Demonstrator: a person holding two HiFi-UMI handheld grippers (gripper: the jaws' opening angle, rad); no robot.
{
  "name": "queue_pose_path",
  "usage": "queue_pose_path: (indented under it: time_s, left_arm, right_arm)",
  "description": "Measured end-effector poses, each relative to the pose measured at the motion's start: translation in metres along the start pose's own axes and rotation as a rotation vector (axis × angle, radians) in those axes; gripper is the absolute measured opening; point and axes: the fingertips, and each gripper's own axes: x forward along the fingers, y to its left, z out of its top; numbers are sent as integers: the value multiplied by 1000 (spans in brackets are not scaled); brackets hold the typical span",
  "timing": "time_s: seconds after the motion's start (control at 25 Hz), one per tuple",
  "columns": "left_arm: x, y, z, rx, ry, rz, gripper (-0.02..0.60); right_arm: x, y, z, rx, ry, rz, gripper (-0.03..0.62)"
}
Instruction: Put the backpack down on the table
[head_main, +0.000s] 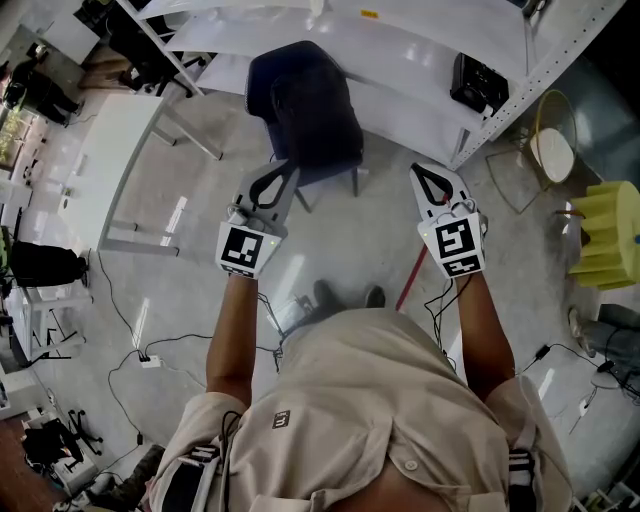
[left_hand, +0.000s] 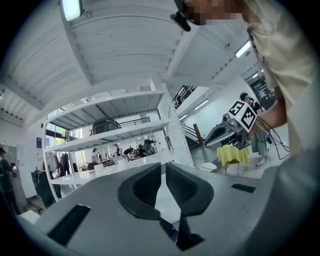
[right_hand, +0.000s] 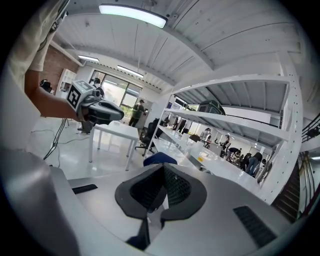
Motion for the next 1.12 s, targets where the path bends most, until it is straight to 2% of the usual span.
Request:
queue_pose_path:
  time_s: [0.52,1.12]
  left_arm:
    - [-4,27,-26,-31,19,-10,38]
    - [-14,104,-65,-81,-16,-59,38]
  right_arm:
    - [31,10,2,30,18,-3,25]
    - [108,41,38,31,48,-52,26]
